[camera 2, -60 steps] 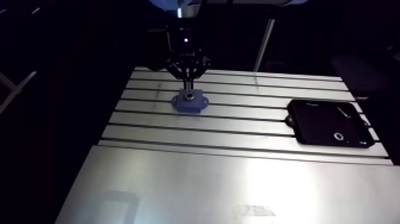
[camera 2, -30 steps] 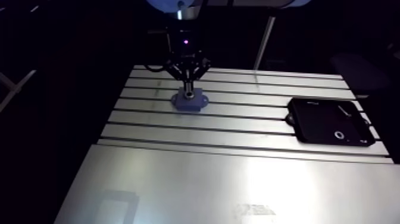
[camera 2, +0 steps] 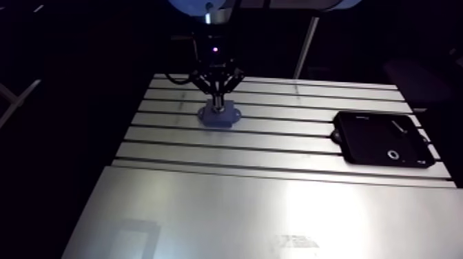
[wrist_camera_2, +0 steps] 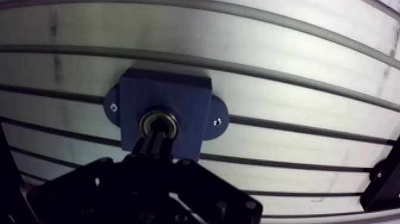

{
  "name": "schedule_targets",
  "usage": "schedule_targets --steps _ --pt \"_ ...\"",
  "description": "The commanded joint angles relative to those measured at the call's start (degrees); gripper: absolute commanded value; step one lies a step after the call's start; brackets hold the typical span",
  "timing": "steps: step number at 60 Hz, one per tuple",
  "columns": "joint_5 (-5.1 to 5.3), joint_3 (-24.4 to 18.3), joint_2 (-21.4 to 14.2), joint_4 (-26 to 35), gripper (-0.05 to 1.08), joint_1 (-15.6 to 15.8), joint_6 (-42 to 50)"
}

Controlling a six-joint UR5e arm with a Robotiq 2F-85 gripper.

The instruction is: Pick up the bearing and press it into the housing until flush.

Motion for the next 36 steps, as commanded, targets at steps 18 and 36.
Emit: schedule_targets --steps 18,36 --pt "0.09 0.4 0.2 -1.7 1.08 0.0 -0.1" --pt "0.09 0.5 0.2 -2.3 1.08 0.0 -0.1"
